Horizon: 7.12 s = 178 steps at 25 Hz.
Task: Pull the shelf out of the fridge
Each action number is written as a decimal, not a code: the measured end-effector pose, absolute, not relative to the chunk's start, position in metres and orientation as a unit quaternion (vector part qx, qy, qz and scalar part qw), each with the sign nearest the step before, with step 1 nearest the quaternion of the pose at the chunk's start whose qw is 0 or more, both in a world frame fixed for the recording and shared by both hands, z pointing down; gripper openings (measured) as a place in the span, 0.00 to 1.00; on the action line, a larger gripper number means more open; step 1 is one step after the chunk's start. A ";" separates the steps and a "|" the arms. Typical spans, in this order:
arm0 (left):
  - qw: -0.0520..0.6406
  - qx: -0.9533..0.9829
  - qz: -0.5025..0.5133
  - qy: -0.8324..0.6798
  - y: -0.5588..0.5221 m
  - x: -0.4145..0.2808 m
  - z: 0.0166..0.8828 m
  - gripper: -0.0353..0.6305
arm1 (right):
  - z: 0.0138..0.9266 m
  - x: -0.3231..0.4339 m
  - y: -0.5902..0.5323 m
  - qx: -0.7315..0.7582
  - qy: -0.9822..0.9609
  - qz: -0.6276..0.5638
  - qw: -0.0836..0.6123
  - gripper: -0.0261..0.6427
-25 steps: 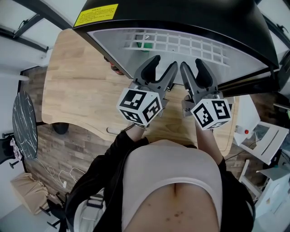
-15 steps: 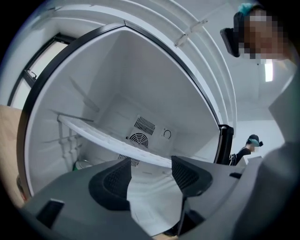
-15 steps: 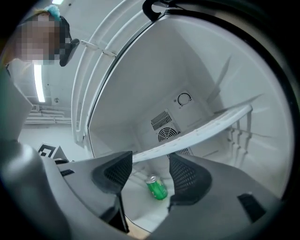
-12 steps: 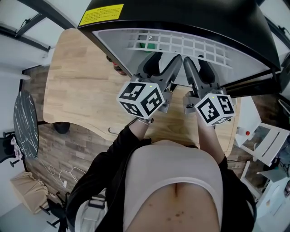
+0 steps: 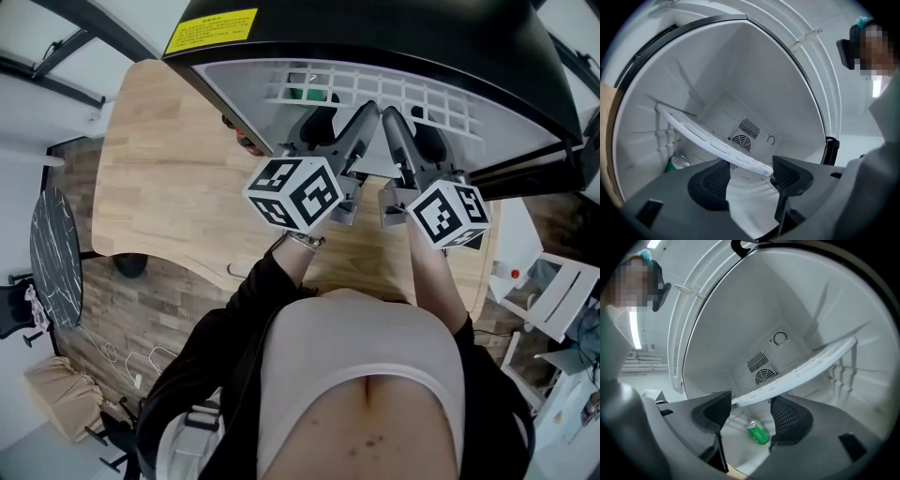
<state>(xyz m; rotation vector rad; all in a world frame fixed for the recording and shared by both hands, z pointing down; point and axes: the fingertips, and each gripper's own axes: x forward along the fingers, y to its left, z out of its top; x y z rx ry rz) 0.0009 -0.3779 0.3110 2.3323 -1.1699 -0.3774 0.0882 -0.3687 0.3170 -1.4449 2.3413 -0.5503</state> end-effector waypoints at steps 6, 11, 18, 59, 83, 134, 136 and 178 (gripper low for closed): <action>0.261 0.849 -0.154 -0.433 -0.386 -0.001 0.310 0.46 | 0.315 0.092 -0.377 -0.510 0.812 -0.210 0.190 0.43; 0.264 0.846 -0.156 -0.435 -0.392 -0.001 0.312 0.46 | 0.314 0.092 -0.383 -0.506 0.811 -0.216 0.197 0.44; 0.259 0.845 -0.161 -0.440 -0.397 -0.003 0.310 0.46 | 0.310 0.093 -0.389 -0.496 0.799 -0.247 0.235 0.44; 0.262 0.847 -0.170 -0.430 -0.402 0.001 0.313 0.40 | 0.315 0.095 -0.394 -0.504 0.784 -0.262 0.252 0.35; 0.262 0.847 -0.176 -0.427 -0.383 -0.002 0.313 0.39 | 0.313 0.093 -0.377 -0.503 0.783 -0.263 0.256 0.35; 0.279 0.832 -0.193 -0.440 -0.349 -0.009 0.314 0.34 | 0.314 0.090 -0.345 -0.485 0.782 -0.283 0.270 0.30; 0.280 0.831 -0.193 -0.441 -0.347 -0.010 0.314 0.34 | 0.314 0.089 -0.344 -0.484 0.783 -0.284 0.269 0.30; 0.290 0.831 -0.195 -0.432 -0.312 -0.015 0.317 0.32 | 0.317 0.085 -0.311 -0.477 0.785 -0.288 0.271 0.28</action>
